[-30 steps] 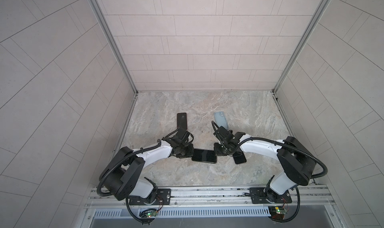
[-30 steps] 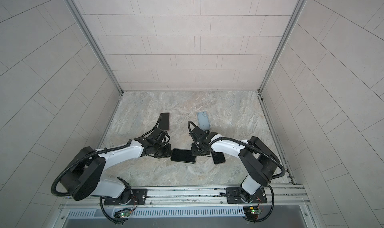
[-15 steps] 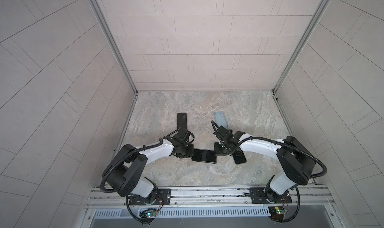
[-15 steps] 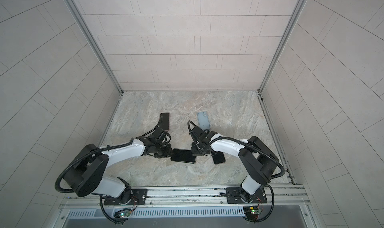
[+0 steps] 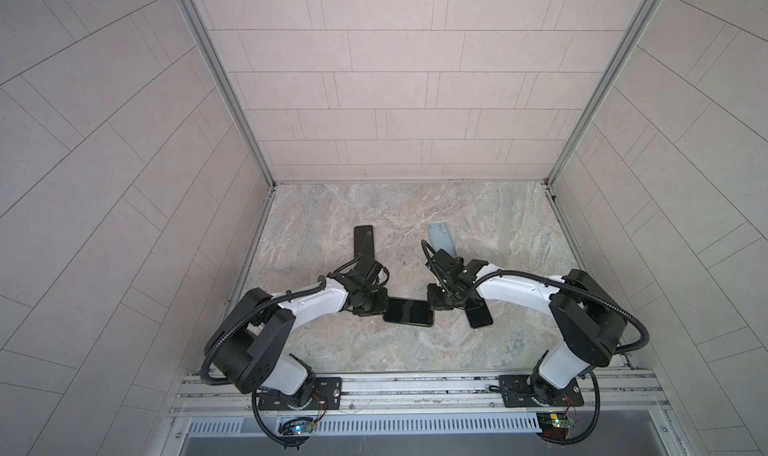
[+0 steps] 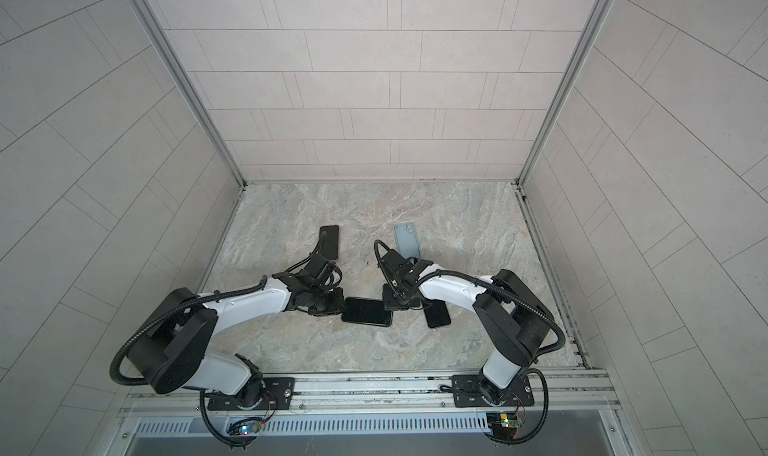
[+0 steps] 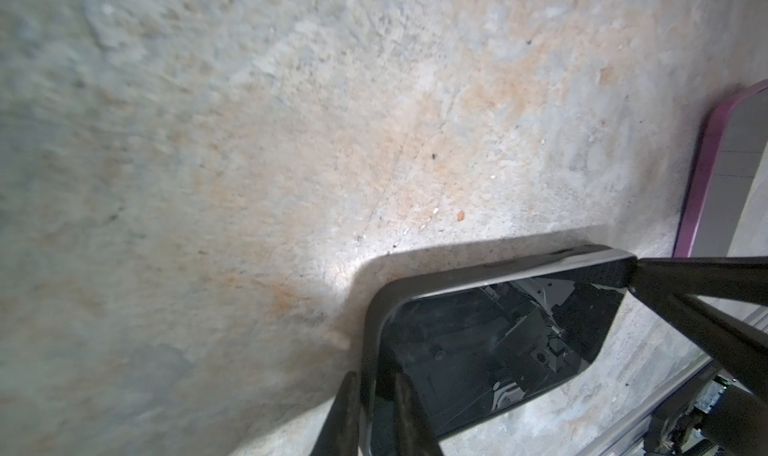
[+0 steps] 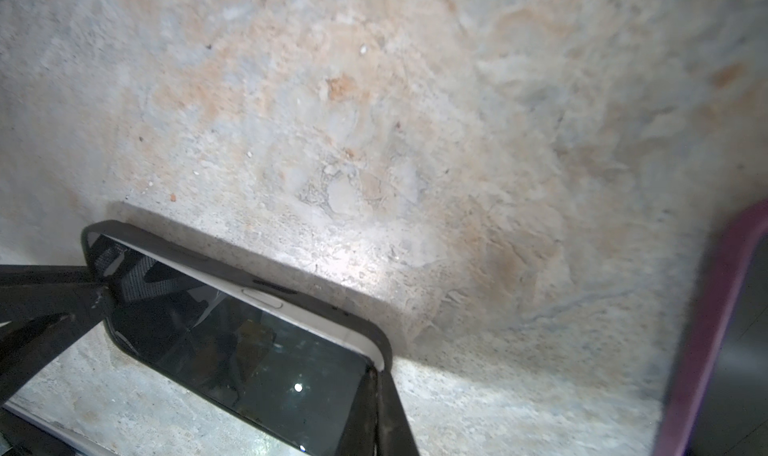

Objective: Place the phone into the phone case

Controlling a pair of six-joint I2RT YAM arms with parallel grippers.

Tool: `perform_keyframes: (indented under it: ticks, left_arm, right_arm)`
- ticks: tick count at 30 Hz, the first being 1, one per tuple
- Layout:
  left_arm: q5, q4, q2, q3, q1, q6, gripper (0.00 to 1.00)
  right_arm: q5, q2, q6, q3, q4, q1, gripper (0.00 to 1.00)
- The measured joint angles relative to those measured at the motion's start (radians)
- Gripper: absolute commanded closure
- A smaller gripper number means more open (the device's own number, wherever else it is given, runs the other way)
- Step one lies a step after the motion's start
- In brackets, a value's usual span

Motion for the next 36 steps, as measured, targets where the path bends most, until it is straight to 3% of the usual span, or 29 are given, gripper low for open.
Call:
perform_keyframes:
  ticks: [36]
  left_arm:
    - [0.002,0.014,-0.001,-0.003,-0.008,-0.016,0.83]
  right_arm:
    - [-0.015,0.027,-0.010,0.000,0.002,-0.006,0.94]
